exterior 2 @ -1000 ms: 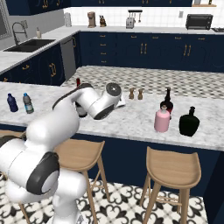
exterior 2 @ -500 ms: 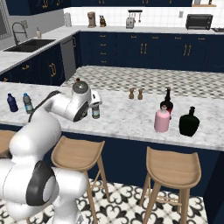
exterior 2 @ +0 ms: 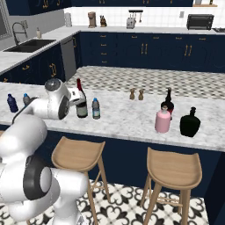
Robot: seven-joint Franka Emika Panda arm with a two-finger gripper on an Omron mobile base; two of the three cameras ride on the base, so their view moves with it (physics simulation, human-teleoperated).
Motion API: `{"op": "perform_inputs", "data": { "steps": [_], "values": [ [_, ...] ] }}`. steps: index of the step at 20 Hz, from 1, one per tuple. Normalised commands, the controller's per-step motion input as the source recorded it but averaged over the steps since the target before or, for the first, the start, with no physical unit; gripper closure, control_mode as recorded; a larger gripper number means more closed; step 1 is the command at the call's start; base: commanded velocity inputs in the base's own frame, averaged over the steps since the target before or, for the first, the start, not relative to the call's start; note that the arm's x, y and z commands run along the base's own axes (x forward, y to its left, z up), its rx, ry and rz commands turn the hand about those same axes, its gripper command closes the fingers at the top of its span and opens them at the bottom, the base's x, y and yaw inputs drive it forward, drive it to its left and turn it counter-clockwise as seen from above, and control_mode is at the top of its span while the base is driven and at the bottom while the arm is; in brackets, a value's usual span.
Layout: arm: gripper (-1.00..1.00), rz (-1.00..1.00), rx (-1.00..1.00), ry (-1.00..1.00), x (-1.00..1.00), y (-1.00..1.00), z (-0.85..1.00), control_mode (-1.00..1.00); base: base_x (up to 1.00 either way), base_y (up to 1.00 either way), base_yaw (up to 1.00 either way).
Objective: Move the plastic bottles in the middle to the plastics group, and the glass bottles in the middle to the glass group.
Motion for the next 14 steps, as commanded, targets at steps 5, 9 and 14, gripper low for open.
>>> {"op": "perform_inputs", "data": {
  "steps": [5, 9, 14],
  "values": [
    [-1.0, -0.29, 0.0, 0.01, 0.49, 0.33, 0.24, -1.0, 0.0, 0.0, 0.0],
    [-1.0, -0.18, 0.09, 0.11, 0.49, 0.04, 0.22, -1.0, 0.0, 0.0, 0.0],
    [-1.0, -0.01, 0.25, 0.07, 0.47, -0.13, -0.01, -1.0, 0.0, 0.0, 0.0]
  ]
}}
